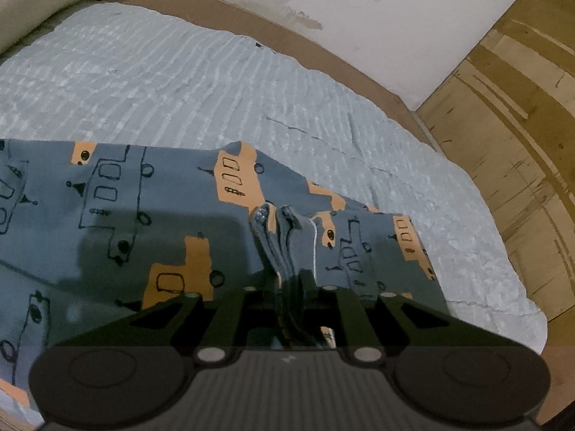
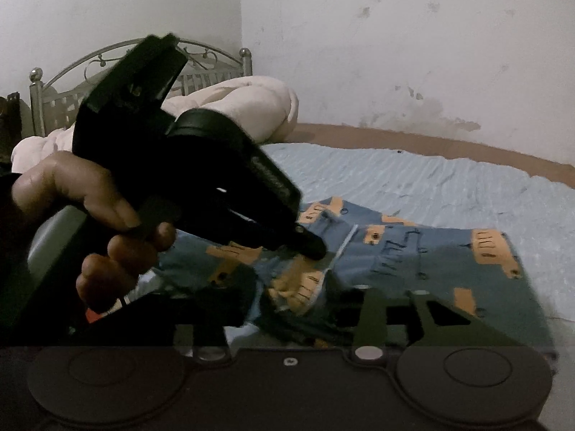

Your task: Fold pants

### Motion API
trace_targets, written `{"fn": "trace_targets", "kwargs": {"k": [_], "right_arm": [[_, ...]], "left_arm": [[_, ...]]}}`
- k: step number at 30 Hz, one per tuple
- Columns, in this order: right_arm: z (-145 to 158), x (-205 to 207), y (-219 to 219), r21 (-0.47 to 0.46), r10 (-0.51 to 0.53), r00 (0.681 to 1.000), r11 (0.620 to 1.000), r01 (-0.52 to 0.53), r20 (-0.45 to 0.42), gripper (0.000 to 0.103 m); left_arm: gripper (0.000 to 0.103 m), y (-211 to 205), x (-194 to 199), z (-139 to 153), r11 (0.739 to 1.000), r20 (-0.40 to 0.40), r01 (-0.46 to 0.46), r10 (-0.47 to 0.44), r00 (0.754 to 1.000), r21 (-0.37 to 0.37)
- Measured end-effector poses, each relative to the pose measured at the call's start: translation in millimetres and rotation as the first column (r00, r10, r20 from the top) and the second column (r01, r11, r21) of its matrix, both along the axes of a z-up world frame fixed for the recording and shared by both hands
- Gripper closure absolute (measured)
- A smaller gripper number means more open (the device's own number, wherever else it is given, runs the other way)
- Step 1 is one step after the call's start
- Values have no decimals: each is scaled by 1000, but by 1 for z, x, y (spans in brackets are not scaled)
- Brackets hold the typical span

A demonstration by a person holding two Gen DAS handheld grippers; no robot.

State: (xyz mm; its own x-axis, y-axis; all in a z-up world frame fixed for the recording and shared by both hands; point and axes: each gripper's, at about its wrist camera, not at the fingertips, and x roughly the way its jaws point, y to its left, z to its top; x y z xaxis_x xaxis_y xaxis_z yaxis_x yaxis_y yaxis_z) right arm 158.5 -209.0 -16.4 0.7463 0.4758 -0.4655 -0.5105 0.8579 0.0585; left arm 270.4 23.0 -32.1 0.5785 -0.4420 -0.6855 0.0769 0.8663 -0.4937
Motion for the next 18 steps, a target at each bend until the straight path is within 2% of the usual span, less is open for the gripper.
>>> {"fn": "trace_targets", "kwargs": {"k": [3,5,6,8,10,11,14,18], "right_arm": [[4,-14,-16,10,-27,999,1000,27,22,22],[5,-13,-29,13,-63,997,998,62,38,13],[6,-11,-35,9,-83,995,997,82,47,6],[6,-2,-46,-9,-134,988,991,135,72,2],[7,9,-55,-41,-191,978,980,194,83,1],[7,19,-58,-74,-220,972,971,226,83,1],[5,54,-61,-200,-286,953,933,300,95,1],[3,102,-70,-286,-328,940,895,341,93,1]], "left_arm": [[75,-3,-1,2,999,12,-12,12,1000,30],[54,-4,-2,4,999,26,-19,18,1000,50],[48,-5,-3,5,998,36,-26,24,999,64],[28,-7,-3,8,993,63,-58,51,997,105],[15,-11,-1,12,981,98,-107,91,991,165],[10,-13,1,13,972,113,-131,110,987,194],[8,-21,10,13,950,128,-161,131,983,267],[8,-30,21,5,925,111,-159,128,986,344]]}}
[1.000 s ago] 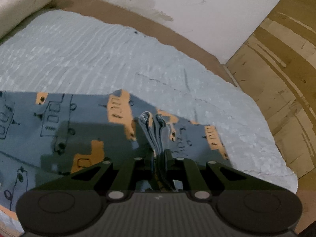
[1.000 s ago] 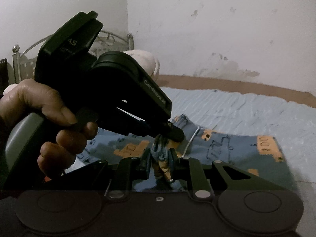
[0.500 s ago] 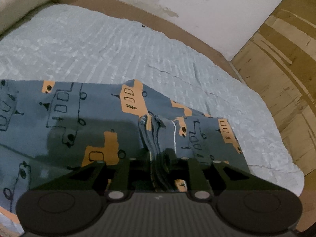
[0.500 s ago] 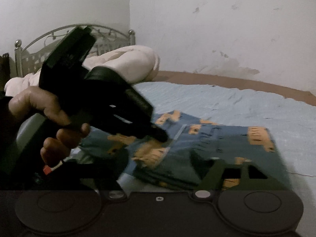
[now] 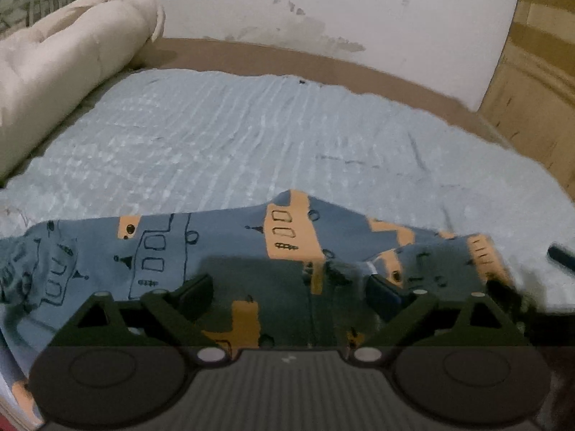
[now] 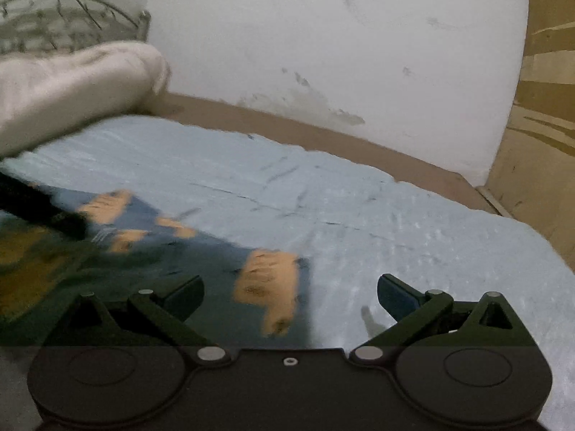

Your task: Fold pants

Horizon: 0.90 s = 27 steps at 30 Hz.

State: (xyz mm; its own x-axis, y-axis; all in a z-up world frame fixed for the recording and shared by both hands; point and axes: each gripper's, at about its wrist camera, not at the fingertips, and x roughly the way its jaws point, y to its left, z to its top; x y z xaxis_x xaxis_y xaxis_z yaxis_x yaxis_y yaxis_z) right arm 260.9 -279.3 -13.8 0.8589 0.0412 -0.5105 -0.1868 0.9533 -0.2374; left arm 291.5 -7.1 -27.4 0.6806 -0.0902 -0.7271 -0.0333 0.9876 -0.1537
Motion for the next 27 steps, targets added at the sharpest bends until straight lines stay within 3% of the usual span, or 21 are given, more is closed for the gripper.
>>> {"fn": "trace_targets", "kwargs": {"k": [5,10,16,27], "right_arm": [[-14,48,-9,-82,-39,998,996,35,-56,1],[-27,67,-16,-71,-77,995,995,72,-70,1],[-23,45,-21,-44,-92,994,995,89,-66,1],[-21,-34,-21,-73,-56,997,996,52,-52,1]], "left_arm": [[6,-4,2,-5,999,6,1,-1,1000,38],[5,-7,2,-7,999,8,2,-2,1000,54],[2,-10,-5,-8,997,5,7,-7,1000,79],[1,-10,-45,-9,994,12,-6,5,1000,110]]}}
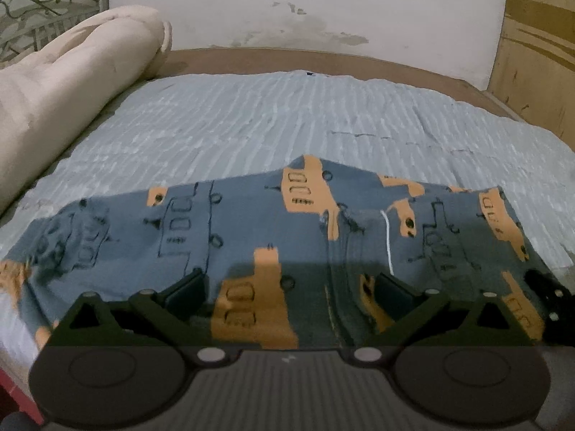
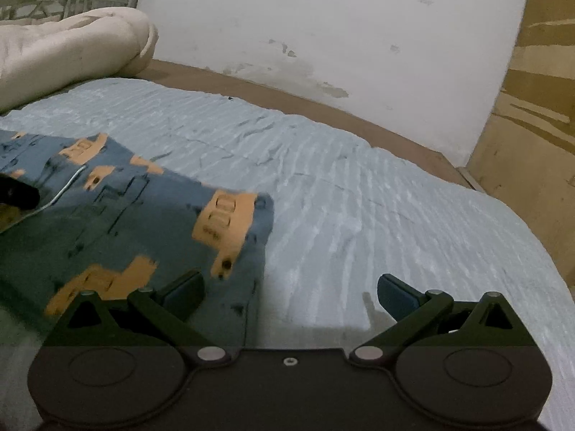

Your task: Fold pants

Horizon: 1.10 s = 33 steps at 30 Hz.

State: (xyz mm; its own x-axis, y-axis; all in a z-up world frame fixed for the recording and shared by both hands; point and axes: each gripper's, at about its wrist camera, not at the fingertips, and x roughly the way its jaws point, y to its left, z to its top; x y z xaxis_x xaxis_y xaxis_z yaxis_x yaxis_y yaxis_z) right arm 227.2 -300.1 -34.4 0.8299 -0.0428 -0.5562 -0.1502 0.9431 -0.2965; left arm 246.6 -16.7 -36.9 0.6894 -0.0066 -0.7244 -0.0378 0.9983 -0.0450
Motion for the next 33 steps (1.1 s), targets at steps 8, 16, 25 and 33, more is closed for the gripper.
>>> {"fn": "trace_targets", "kwargs": {"k": [8,16,25,33], "right_arm": [[-5,-32,-15,93,-64,998,994,64,2,1],[19,-46,6,168,-8,995,986,-8,97,1],[18,-33,86,216,215,969,947,-236,119,1],[-4,-23,107,189,221,971,954,-234,89,1]], "left_arm": [[1,2,-19,3,1000,6,0,0,1000,9],[1,38,-52,35,999,26,-16,17,1000,-42],[1,146,-87,63,960,116,-277,271,955,34],[1,166,-78,15,957,113,-259,274,955,-130]]}}
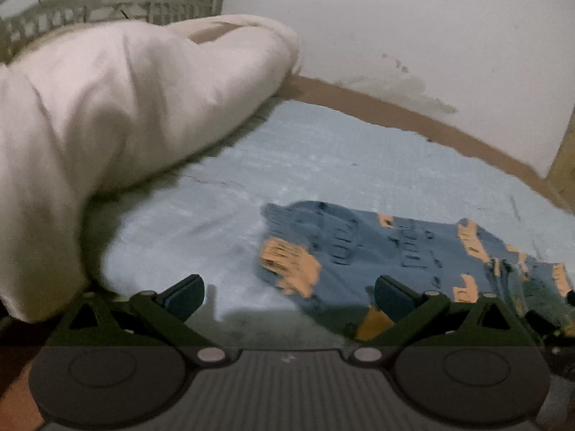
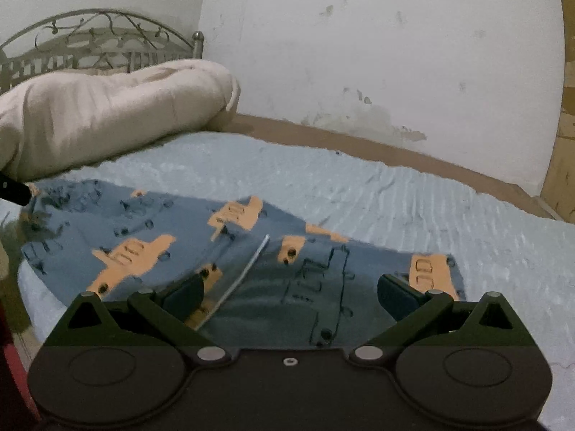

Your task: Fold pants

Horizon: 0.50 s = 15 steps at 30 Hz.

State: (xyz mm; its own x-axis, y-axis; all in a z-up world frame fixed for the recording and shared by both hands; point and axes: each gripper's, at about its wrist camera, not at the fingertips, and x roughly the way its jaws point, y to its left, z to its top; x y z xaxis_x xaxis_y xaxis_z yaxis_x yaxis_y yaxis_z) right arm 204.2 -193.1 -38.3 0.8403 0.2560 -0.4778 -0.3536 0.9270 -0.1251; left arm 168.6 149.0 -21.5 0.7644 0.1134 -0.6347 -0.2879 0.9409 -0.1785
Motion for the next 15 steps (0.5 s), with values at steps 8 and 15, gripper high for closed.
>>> {"fn": "trace_targets", "kwargs": {"k": [8,15], "right_arm": [[-11,0,-3,21,10,1000,1000,-10,3,1],[-17,0,-9,73,11,1000,997,-11,-1,1]], "left_arm": [[4,4,9,-21,991,114,-24,39,993,-131],[9,14,5,-26,972,131,-45,77,988,-233]]}}
